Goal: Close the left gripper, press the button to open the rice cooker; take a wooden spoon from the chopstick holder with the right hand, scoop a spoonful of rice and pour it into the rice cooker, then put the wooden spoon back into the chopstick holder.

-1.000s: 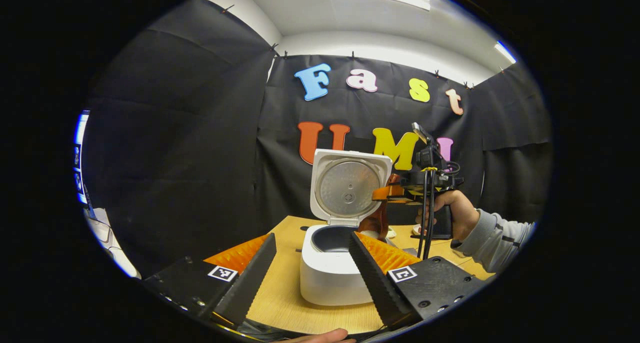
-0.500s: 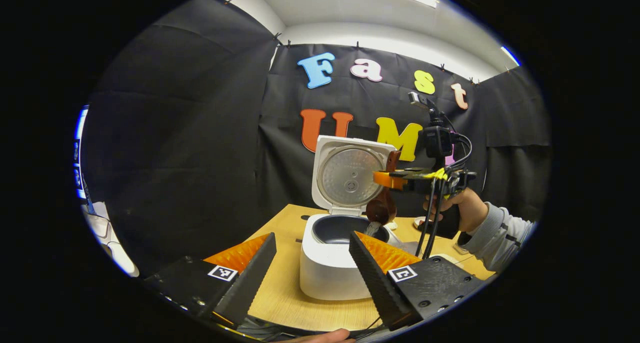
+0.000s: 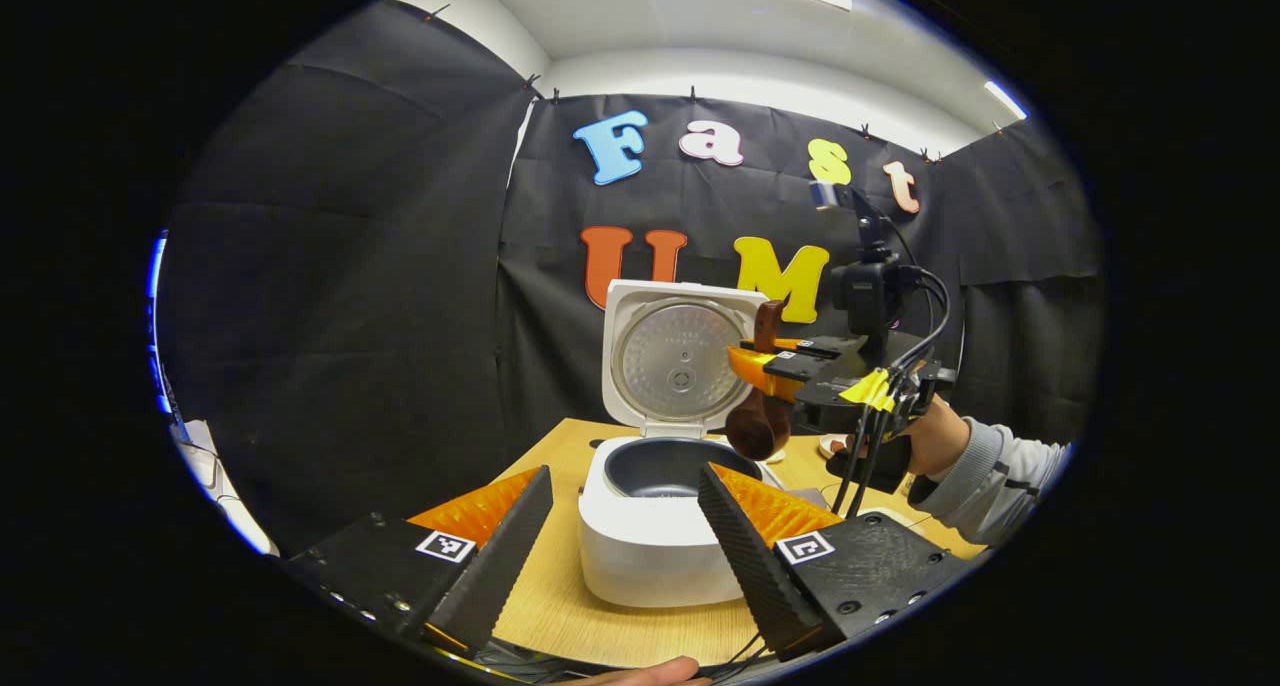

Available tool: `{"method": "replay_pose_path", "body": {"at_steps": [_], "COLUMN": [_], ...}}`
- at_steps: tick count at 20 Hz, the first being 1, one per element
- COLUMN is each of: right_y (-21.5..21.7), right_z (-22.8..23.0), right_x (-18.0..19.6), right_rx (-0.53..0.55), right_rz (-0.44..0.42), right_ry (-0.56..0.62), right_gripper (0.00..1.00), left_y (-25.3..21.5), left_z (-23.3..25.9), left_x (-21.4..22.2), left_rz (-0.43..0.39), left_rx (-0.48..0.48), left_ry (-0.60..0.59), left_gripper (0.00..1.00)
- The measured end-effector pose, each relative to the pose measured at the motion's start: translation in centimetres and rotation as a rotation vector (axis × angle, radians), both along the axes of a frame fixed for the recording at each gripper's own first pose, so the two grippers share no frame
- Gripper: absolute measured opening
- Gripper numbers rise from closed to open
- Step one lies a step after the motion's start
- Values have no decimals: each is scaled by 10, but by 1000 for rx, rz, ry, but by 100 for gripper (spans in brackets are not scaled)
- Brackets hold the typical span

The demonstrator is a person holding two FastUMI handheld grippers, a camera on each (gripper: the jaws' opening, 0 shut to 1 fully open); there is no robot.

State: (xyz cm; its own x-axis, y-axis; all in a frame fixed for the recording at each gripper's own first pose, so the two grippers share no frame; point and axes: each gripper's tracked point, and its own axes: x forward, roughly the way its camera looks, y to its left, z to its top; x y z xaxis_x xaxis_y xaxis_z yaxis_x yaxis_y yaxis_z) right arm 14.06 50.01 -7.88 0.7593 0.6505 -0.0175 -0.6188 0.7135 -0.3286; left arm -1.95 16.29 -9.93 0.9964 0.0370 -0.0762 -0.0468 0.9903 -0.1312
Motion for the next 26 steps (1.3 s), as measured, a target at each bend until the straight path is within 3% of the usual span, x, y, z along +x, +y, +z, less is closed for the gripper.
{"method": "replay_pose_path", "body": {"at_steps": [9, 15, 26], "right_y": [-132, -220, -375], "right_z": [41, 58, 30], "right_x": [31, 47, 87], "right_rx": [160, 244, 275], "right_rz": [-178, -285, -526], "right_ry": [43, 93, 129], "right_gripper": [21, 21, 21], "left_y": [-59, -106, -135], "left_z": [11, 24, 14], "left_x": [48, 70, 98], "left_rz": [-59, -120, -125], "left_rx": [-70, -41, -50], "left_ry": [-48, -86, -63], "left_gripper": [94, 94, 94]}}
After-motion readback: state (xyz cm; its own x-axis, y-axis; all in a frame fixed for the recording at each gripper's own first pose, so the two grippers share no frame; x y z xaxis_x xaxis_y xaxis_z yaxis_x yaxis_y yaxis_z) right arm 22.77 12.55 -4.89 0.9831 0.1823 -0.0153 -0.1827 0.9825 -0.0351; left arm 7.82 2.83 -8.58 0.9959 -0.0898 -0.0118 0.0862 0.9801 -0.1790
